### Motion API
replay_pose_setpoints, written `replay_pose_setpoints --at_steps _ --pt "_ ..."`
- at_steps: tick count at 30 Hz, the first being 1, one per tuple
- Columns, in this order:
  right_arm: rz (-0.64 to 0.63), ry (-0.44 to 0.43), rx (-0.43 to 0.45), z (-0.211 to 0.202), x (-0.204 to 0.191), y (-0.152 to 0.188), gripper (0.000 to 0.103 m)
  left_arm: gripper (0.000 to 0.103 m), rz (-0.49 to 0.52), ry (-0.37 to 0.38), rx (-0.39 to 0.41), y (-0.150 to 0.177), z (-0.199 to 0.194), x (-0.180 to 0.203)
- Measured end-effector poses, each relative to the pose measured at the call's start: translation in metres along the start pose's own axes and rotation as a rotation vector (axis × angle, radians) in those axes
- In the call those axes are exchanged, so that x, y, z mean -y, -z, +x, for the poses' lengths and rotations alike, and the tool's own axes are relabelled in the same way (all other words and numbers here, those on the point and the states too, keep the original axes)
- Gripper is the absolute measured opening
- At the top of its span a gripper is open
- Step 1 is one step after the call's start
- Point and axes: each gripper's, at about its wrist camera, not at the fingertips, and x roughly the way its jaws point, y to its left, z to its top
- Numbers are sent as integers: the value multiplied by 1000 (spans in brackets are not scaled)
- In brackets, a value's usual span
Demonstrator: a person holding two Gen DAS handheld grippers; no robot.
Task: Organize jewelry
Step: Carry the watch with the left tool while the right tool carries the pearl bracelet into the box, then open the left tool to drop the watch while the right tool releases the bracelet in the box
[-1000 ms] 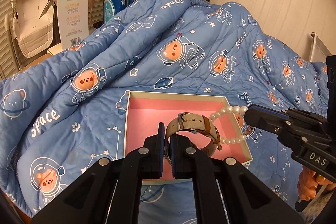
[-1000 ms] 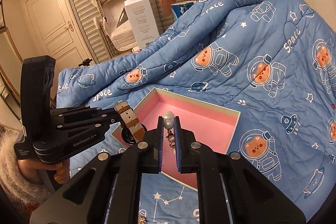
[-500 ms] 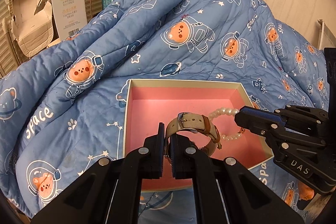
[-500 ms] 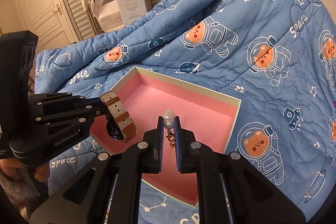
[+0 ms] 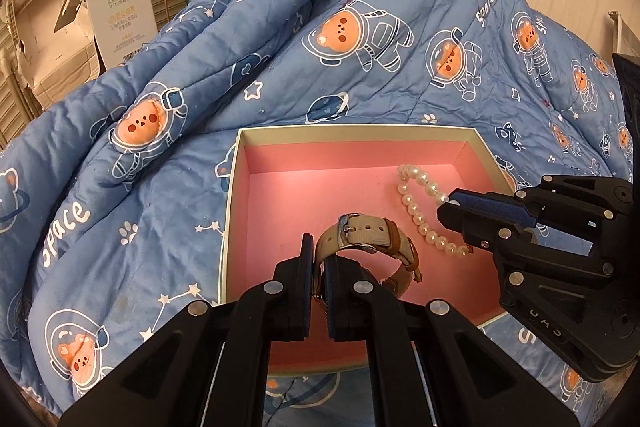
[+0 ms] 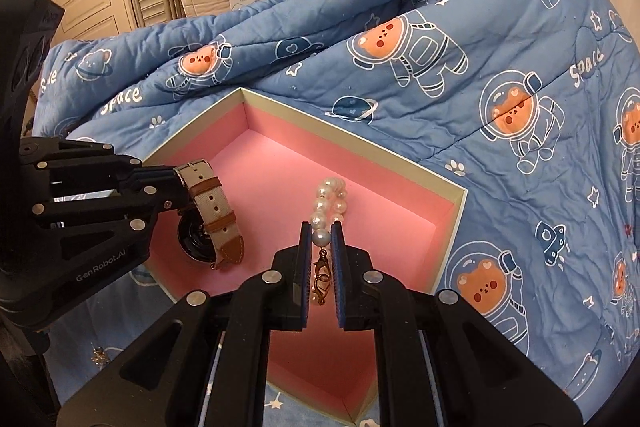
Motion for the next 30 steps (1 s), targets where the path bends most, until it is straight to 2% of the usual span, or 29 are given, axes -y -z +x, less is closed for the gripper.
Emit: replay_pose_setpoints --at_steps 8,10,13,15,16,17,19,22,27,29,30 --pt "-31 22 -13 8 -3 4 10 5 -6 -8 -3 3 2 -2" --pt "-42 32 -15 9 -4 5 10 9 5 -14 -3 3 2 -1" --pt "-58 41 -17 11 -6 5 10 20 16 -33 11 2 -1 -1" --pt "-67 46 -17 11 -6 5 12 32 23 -45 28 1 -5 -1" --pt "-70 52 -15 11 -7 6 18 37 26 -47 34 1 -6 -1" --pt "-72 59 -8 11 -7 6 30 45 28 -49 45 0 -9 -1" --pt "-73 73 22 7 -6 5 46 49 40 -59 70 -1 -13 1" --pt "-84 77 28 6 -7 2 47 52 62 -72 81 -2 -17 4" --pt "-100 105 41 3 -6 1 47 65 70 -69 120 -4 -25 8" --pt "-93 110 48 0 -4 0 58 66 83 -72 125 -4 -28 11" --pt "-89 115 55 -1 -3 0 60 67 91 -75 126 -4 -29 13"
